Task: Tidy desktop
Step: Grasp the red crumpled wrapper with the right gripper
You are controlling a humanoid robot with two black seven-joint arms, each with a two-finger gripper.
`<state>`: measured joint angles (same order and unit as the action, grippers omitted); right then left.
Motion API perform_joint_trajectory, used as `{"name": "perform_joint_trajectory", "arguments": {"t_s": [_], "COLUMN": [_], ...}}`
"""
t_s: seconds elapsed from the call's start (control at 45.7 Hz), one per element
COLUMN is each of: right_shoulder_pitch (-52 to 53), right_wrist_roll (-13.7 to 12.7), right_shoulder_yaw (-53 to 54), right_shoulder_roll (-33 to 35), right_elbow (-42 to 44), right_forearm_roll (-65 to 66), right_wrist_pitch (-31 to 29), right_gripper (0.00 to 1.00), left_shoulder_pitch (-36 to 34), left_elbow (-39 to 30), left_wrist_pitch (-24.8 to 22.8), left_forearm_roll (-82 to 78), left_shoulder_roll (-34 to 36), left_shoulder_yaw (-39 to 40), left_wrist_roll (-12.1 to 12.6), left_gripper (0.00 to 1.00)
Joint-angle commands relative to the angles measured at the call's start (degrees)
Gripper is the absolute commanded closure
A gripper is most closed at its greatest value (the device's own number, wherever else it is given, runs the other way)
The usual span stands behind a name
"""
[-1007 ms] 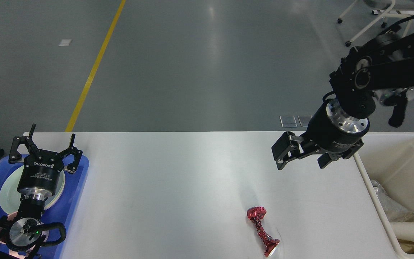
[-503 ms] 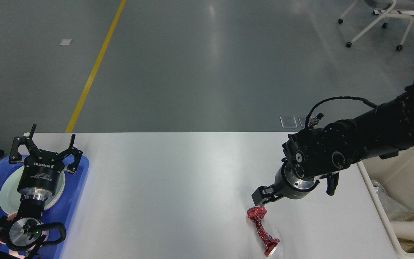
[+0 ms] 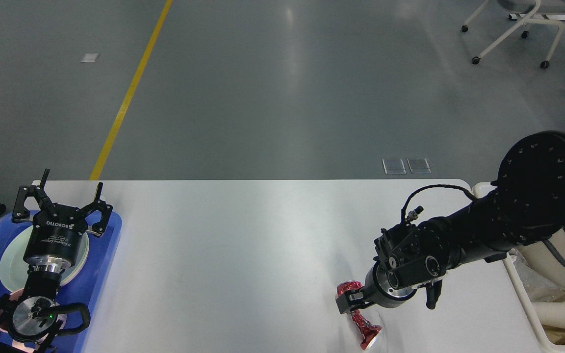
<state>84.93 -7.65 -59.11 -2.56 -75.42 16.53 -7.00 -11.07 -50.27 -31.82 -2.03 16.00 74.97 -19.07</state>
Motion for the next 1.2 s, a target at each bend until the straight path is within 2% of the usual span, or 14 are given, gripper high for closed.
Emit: {"name": "perform_joint_trajectory", "arguments": {"t_s": [0.0,0.328,0.416,0.525,0.635,0.963,1.073,1.138,1.182], "right_shoulder_pitch": [-2.66,-5.56,-6.00,-6.09,-6.44,-7.15,-7.23,-7.15,-7.23], "right_wrist_roll": [0.00,-0.08,-0.08,-0.08,-0.08,-0.08,-0.08,-0.08,-0.08], "right_shoulder_yaw": [-0.04,0.05,0.05,0.05,0.13,0.13,0.57,0.66,0.66], "right_shoulder_roll": [-0.34,-1.48,-1.48,-1.48,-1.57,-2.01,-2.01,-2.01,-1.92], "right_elbow": [1.77,4.14,4.23,4.67,5.72,5.73,5.73,5.73,5.73], "right_forearm_roll": [-0.01,-0.01,-0.01,-0.09,-0.53,-0.97,-1.24,-1.41,-1.76], "right_wrist_pitch": [0.32,1.47,1.55,1.64,1.55,1.55,1.55,1.64,1.64], "right_gripper": [0.02,0.07,0.12,0.24,0.27,0.67,0.83,0.97,1.00], "left_shoulder_pitch": [0.00,0.00,0.00,0.00,0.00,0.00,0.00,0.00,0.00], "left_elbow": [0.00,0.00,0.00,0.00,0.00,0.00,0.00,0.00,0.00], "left_wrist_pitch": [0.00,0.00,0.00,0.00,0.00,0.00,0.00,0.00,0.00], "left_forearm_roll": [0.00,0.00,0.00,0.00,0.00,0.00,0.00,0.00,0.00], "left_shoulder_roll": [0.00,0.00,0.00,0.00,0.00,0.00,0.00,0.00,0.00], "left_shoulder_yaw": [0.00,0.00,0.00,0.00,0.00,0.00,0.00,0.00,0.00], "left_wrist_roll": [0.00,0.00,0.00,0.00,0.00,0.00,0.00,0.00,0.00], "left_gripper": [0.04,0.04,0.04,0.04,0.04,0.04,0.04,0.04,0.04]}}
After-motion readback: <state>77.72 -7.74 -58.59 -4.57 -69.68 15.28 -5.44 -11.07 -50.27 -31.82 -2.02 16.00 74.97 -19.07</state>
